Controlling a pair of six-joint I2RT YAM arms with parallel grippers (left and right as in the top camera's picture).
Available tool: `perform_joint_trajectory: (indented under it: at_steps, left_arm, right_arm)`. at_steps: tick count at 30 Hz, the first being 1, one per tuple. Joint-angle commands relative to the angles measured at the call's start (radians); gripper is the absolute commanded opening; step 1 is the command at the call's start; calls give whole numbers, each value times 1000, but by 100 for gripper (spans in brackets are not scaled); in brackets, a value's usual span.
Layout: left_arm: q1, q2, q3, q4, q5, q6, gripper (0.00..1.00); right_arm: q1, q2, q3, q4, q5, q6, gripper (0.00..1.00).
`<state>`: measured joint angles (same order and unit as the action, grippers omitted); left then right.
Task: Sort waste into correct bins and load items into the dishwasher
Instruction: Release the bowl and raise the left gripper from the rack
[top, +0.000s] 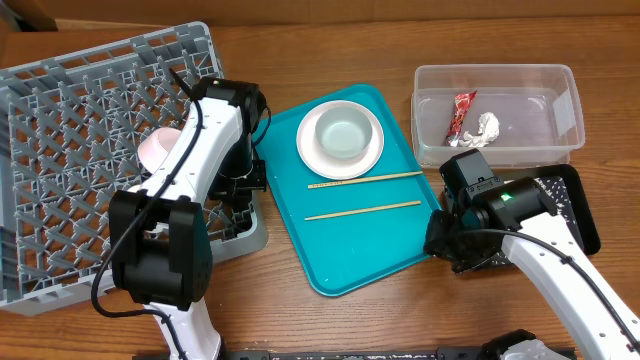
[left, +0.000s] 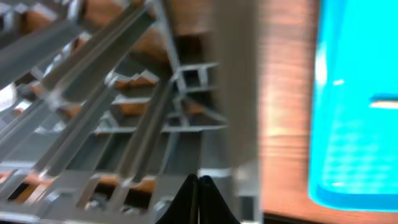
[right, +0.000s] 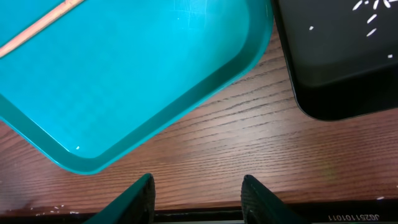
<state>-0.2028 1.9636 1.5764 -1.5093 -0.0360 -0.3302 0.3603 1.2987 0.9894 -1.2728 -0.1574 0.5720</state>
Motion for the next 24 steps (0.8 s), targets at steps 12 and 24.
perform_joint_trajectory:
  at_steps: [12, 24]
  left_arm:
    - [-61, -156, 15, 222, 150, 98, 4]
    - [-46, 0, -50, 127, 6, 47, 4]
  right_arm:
    - [-3, -19, 32, 6, 0, -4, 47]
    - [-2, -17, 29, 29, 0, -50, 46]
